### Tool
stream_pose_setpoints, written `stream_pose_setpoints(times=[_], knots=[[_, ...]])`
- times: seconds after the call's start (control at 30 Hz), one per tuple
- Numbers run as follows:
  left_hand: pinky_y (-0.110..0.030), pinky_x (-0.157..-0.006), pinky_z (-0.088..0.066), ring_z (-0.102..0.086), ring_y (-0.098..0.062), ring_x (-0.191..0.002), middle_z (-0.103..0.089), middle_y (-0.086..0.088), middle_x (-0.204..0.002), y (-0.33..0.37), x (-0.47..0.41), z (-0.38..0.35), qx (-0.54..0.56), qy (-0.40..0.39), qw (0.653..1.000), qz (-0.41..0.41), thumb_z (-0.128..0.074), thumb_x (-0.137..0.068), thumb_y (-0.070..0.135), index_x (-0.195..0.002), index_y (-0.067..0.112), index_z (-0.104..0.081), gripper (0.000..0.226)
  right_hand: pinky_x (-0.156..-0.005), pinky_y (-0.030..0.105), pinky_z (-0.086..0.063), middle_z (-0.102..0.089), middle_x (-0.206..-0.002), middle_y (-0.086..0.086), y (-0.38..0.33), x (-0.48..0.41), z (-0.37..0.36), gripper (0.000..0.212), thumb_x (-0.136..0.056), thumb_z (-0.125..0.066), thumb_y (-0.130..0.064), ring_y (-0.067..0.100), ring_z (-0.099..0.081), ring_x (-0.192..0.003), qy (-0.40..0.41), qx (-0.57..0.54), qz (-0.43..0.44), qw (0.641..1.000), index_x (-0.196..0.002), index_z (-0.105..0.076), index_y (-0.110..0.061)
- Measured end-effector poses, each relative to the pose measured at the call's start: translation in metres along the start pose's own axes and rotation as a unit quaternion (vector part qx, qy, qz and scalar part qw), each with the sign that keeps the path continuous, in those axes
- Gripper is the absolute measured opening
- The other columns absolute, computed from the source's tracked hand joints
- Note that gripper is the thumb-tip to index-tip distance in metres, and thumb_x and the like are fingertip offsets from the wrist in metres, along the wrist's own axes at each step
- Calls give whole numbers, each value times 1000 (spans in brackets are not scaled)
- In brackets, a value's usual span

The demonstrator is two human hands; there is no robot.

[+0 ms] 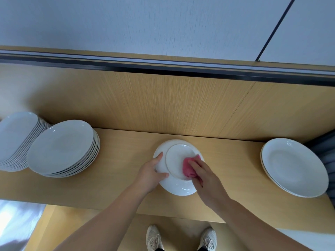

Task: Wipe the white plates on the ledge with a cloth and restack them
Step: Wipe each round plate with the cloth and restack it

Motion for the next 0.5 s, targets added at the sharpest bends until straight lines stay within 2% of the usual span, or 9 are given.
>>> stream_pose_setpoints(times=[0.1,0.17,0.23,0.3,0.37,0.43,0.5], knots=[[-36,-99,-48,-51,-17,-119,-44,6,-135,-1,-1,0,10,-4,1000,3,-75,-76,-2,-145,24,-39,82,-121,25,-1,-29,-152,-8,-5,-2,-20,49,-101,-31,-38,17,-10,-149,-75,116,88,986,-143,-48,-18],[-42,-99,-49,-53,-21,-120,-46,3,-136,-1,-2,0,14,-3,1000,6,-76,-76,-1,-145,24,-40,82,-122,35,-2,-11,-154,-15,5,-5,-21,47,-104,-28,-37,17,4,-149,-101,137,55,984,-148,-38,-25],[-44,-98,-49,-53,-22,-120,-47,2,-136,-2,-4,-1,11,-3,1000,6,-77,-75,0,-145,24,-40,82,-120,37,-7,0,-151,-20,15,-11,-17,49,-104,-22,-41,15,8,-148,-125,164,21,978,-150,-33,-30],[-45,-97,-50,-54,-22,-119,-47,3,-136,-2,-5,-3,1,-6,1000,3,-77,-75,2,-145,26,-39,83,-120,32,-6,-17,-159,-8,13,-21,-13,59,-98,-15,-45,20,-2,-150,-110,158,44,980,-144,-45,-24],[-44,-98,-49,-52,-21,-121,-46,4,-138,-2,-6,-6,-6,-9,1000,-2,-77,-75,3,-146,26,-38,84,-118,25,-1,-39,-152,5,14,-34,-10,53,-98,-23,-38,30,-18,-147,-99,148,51,983,-134,-56,-15],[-43,-101,-47,-50,-21,-125,-44,3,-141,-2,-7,-7,-4,-10,1000,-2,-77,-75,3,-146,24,-38,84,-113,27,-13,-44,-146,6,14,-49,-8,40,-101,-34,-28,36,-28,-138,-92,155,32,983,-127,-60,-12],[-43,-103,-46,-47,-21,-127,-43,3,-143,-2,-9,-7,-3,-12,1000,0,-77,-75,2,-146,24,-38,84,-106,33,-25,-48,-139,6,6,-64,-6,40,-99,-31,-30,36,-35,-126,-85,162,33,983,-116,-63,-12]])
Point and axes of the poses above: each hand's wrist, its own x-axis away from the middle knuckle, its own z-axis out of the back of the hand, y = z × x, the point moved 5 cm from there along -x, towards the middle knuckle
